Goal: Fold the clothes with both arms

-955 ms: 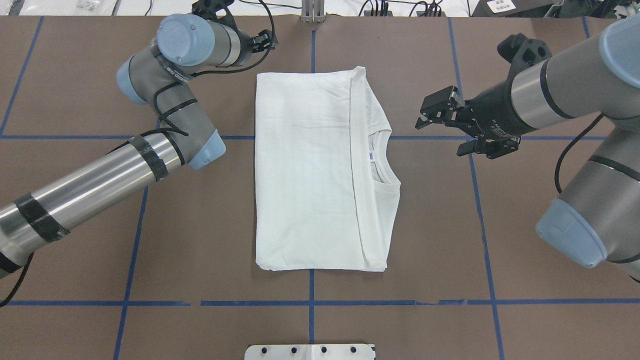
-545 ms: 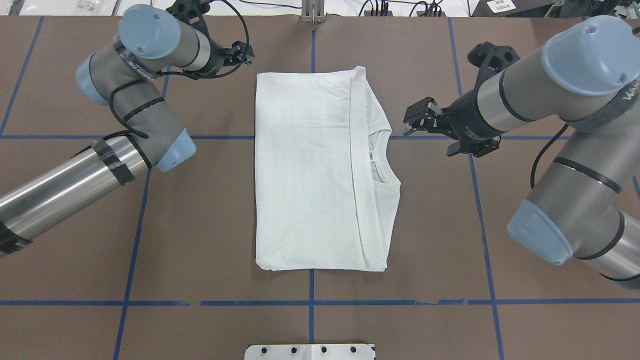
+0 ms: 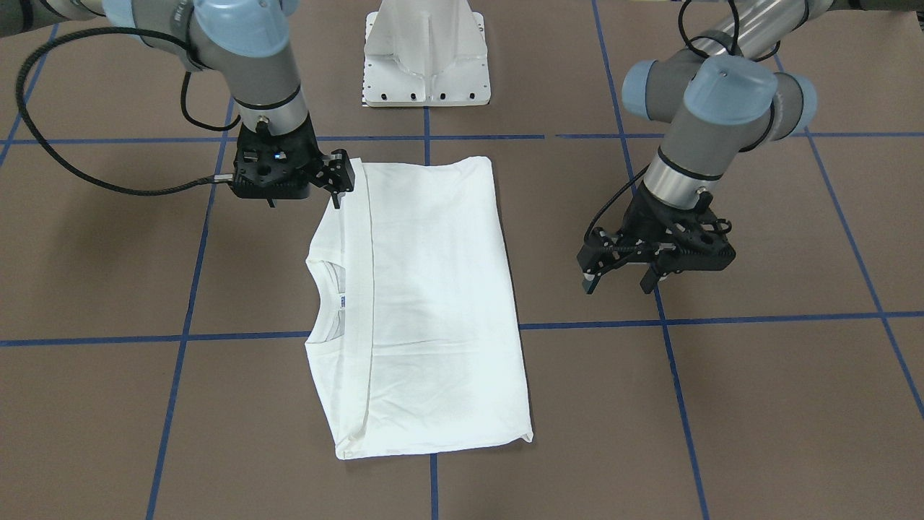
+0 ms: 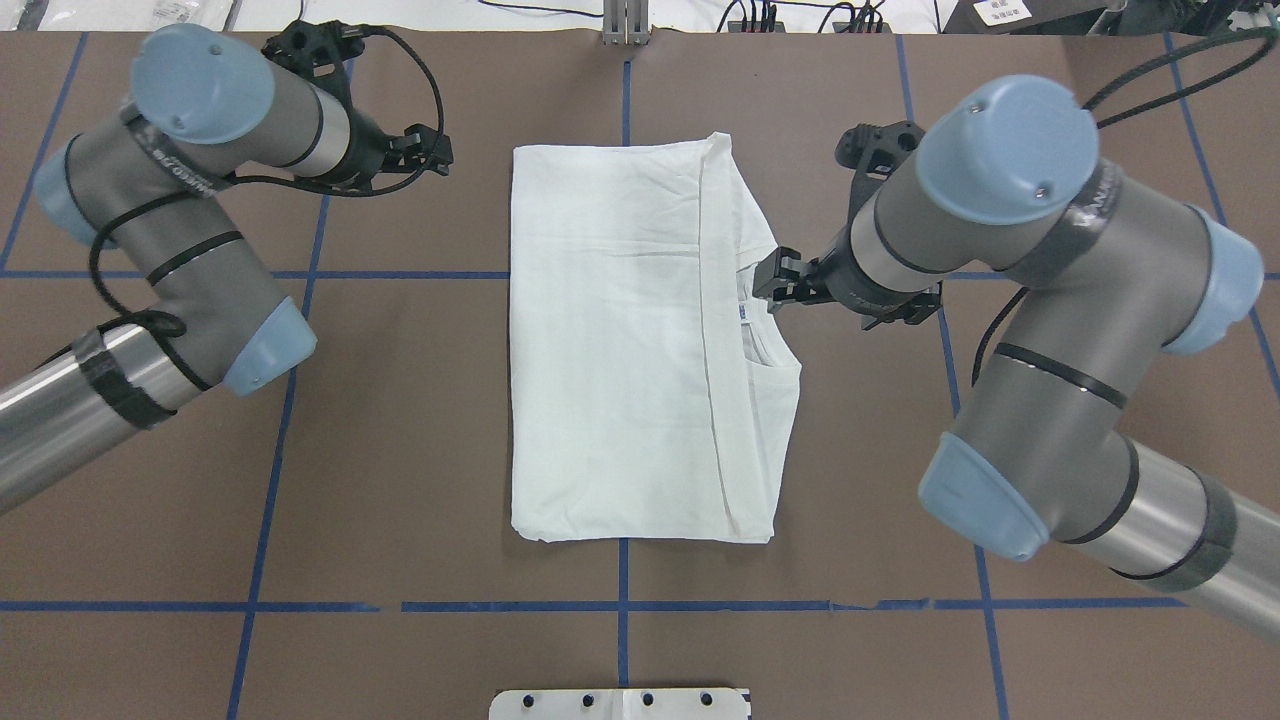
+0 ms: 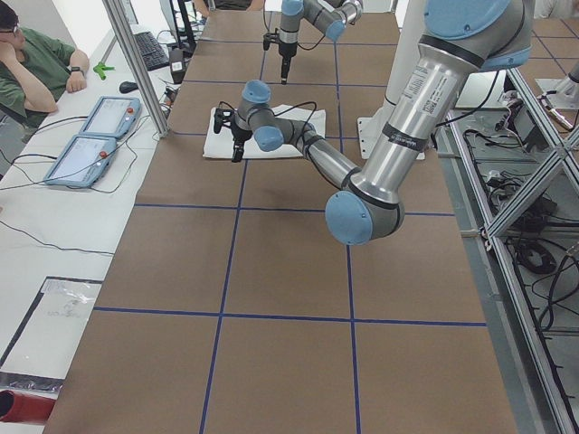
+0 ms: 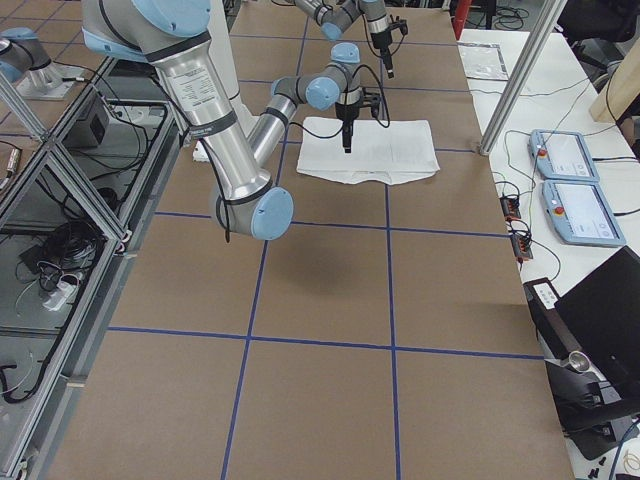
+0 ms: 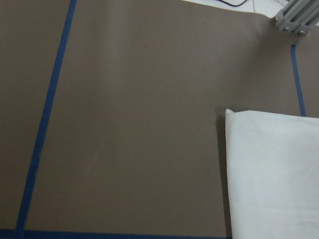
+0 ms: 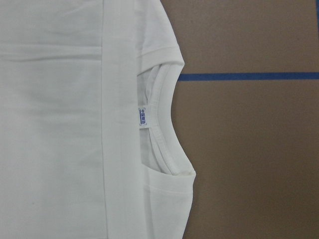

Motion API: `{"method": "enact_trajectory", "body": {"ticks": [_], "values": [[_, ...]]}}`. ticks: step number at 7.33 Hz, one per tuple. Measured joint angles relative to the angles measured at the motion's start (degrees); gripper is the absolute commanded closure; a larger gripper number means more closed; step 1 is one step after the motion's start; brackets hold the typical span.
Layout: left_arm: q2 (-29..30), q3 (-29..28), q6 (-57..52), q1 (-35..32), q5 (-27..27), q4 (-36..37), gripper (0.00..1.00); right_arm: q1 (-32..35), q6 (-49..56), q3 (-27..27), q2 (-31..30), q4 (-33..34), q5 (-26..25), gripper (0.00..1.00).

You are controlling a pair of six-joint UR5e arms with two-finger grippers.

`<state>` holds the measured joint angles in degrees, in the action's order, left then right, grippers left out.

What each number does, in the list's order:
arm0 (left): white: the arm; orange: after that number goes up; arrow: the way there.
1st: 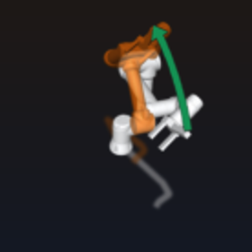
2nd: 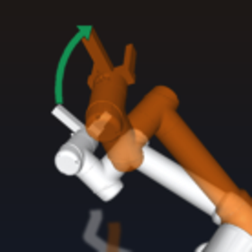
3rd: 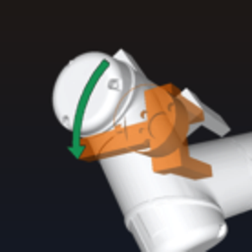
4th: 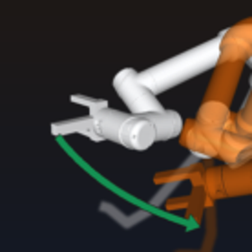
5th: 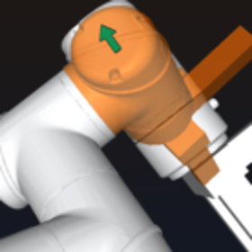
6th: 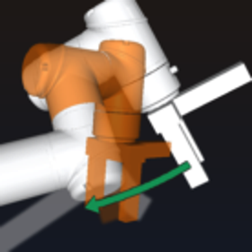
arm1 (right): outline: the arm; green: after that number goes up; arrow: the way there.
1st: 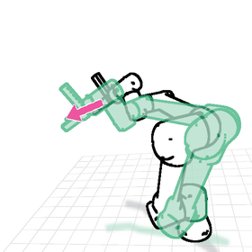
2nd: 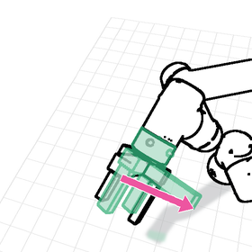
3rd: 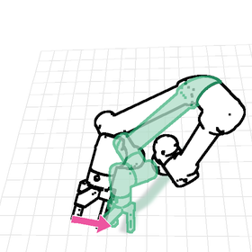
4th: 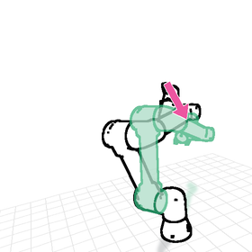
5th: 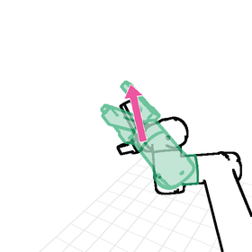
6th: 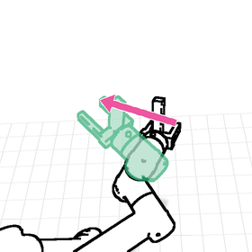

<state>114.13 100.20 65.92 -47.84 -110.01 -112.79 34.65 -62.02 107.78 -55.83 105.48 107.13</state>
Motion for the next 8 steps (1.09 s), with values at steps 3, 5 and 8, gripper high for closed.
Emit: {"method": "enact_trajectory", "body": {"ticks": [3,5,8], "values": [[-4.52,6.54,-0.51,0.41,-3.29,1.02,0.0,-7.67,3.01,-4.6,2.79,3.78,-6.72,0.0],[-4.71,6.35,-0.53,0.52,-3.51,1.01,0.0,-9.7,3.42,-6.75,4.1,3.53,-7.48,0.0],[-4.79,6.21,-0.43,0.73,-3.54,1.0,0.0,-10.45,3.81,-13.56,7.12,0.24,-8.87,0.0]]}}
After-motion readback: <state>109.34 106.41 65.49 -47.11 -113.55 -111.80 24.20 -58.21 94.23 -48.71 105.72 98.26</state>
